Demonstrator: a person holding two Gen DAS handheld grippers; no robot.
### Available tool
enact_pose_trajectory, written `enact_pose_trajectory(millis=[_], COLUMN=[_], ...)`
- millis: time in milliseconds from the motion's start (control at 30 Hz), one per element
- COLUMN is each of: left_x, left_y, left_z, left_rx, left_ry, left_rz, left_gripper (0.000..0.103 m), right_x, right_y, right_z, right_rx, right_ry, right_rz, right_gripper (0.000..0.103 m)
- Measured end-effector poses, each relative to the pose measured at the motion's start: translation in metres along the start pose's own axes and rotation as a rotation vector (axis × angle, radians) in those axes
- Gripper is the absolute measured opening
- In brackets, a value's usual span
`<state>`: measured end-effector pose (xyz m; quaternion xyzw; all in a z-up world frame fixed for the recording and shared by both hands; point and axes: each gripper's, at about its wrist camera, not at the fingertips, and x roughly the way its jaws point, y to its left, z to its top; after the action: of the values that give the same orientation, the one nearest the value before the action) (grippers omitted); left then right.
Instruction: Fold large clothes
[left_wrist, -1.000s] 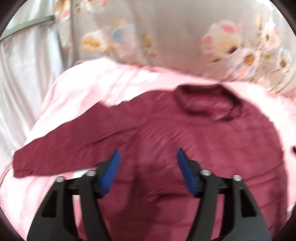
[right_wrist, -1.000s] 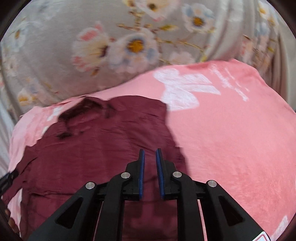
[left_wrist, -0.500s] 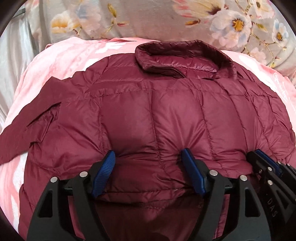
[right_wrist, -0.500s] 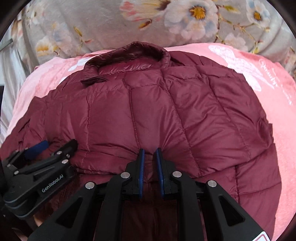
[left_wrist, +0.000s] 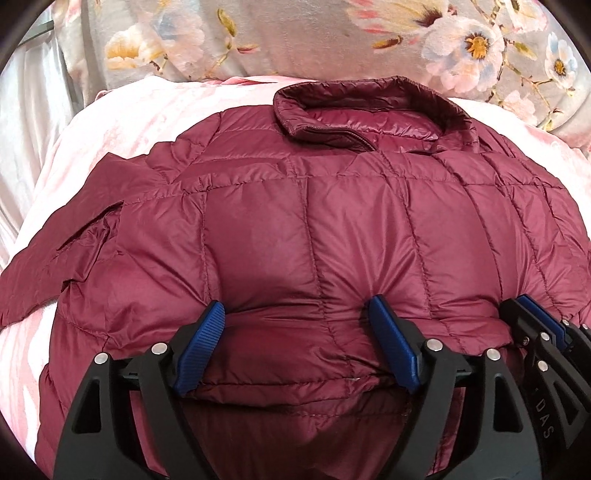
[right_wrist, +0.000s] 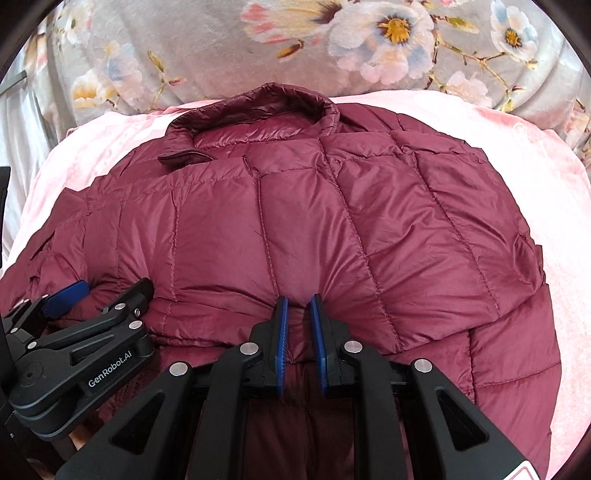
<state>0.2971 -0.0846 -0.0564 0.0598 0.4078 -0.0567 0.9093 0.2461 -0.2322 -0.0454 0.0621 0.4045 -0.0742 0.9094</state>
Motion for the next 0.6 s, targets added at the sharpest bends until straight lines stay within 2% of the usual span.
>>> enact_pose_trajectory(millis=[167,233,333,400,467,500,600], left_x=[0.0,-0.002,-0.016,-0.033,-0.052,-0.058,-0.07], left_y=[0.002,0.008,0.033,0.068,0.118,0.142,0.23], left_z=[0.0,0.001,-0.001,-0.006,-0.015,-0.019,-0.036], left_rx=[-0.016,-0.046,-0.139,-0.22,-0.324,-0.365,-0.512], left_ry=[-0.001,-0.005,-0.027,-0.022,-0.025,-0.031,-0.041], left_rz=[-0.007,-0.061,-0.147,-0.199,-0.24,-0.237,-0.161], left_gripper=[0.083,0.09,0.09,0.09,0.09,0.09,0.091], right_x=[0.0,0.0,-0.001,-0.009,-0.025,-0.036,-0.056], right_y=[-0.003,-0.006,-0.015,-0.015,-0.008,-0.001,0.025], right_z=[0.0,0.001,0.003,0.003,-0.001,-0.005,-0.014], right_rx=[0.013,0.031,0.072,0.081,0.079,0.075,0.041], right_ry=[0.0,0.0,0.009,0.023,0.01,-0.014,-0.037], right_rz=[0.015,0.035,0.086,0.061,0.049,0.062,0.102], right_gripper=[0.015,0.015,0.015,0.017,0.03,0.037,0.041])
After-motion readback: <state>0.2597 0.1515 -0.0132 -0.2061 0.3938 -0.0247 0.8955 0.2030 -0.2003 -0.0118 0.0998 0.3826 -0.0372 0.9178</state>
